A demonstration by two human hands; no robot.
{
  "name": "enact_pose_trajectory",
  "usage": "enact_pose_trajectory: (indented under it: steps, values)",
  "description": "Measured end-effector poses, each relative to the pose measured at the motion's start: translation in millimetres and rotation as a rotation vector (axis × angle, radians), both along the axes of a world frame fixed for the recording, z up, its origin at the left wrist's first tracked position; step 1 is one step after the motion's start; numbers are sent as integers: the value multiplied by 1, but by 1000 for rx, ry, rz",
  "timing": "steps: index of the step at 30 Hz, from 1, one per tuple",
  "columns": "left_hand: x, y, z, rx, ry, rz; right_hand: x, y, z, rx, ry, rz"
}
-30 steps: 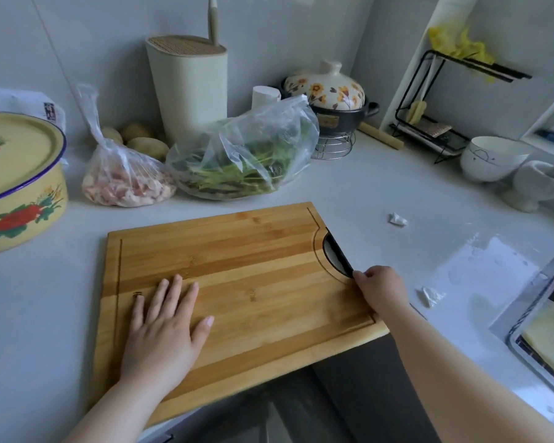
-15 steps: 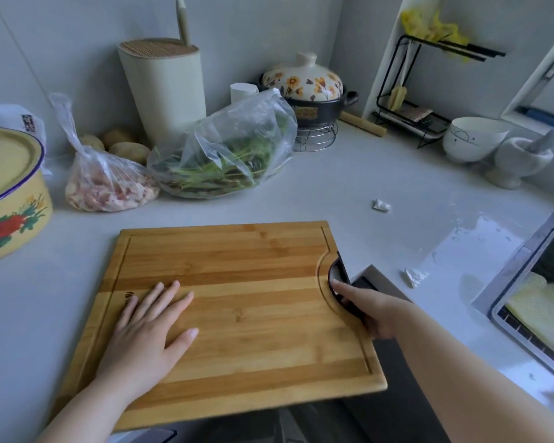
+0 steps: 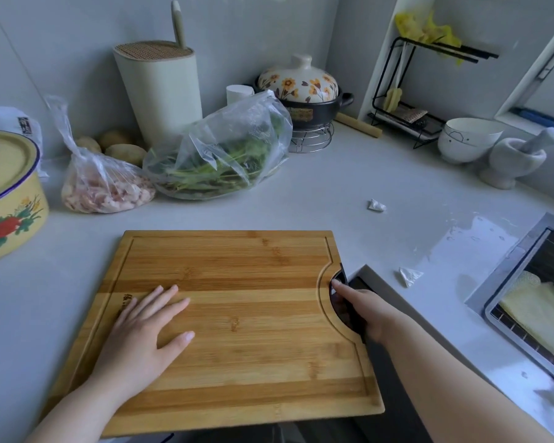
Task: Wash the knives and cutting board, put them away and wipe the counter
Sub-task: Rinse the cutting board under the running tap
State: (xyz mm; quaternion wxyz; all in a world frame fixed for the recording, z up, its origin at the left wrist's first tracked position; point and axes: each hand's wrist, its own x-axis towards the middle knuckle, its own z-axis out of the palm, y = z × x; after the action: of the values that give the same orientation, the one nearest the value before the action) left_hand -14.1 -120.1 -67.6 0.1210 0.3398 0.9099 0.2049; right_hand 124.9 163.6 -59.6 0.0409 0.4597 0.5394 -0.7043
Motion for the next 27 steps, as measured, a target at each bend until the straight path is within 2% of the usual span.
enact_pose_trajectory:
  steps: [4,8,10,12,15,23,27]
  values:
    - [-11,11,9,177,-42,230,0,-7,8,193,37,-16]
    - [-33,20,12,107,-52,425,9,4,36,442,72,-81]
    - [-38,27,16,169,-104,454,22,11,45,484,90,-123]
    - [-37,38,23,303,-232,491,36,18,53,510,101,-187]
    - [-36,58,25,405,-393,464,56,25,66,518,130,-269]
    - [-18,137,46,502,-516,273,133,48,98,448,239,-517]
    - [3,194,55,493,-550,151,193,67,114,529,243,-629]
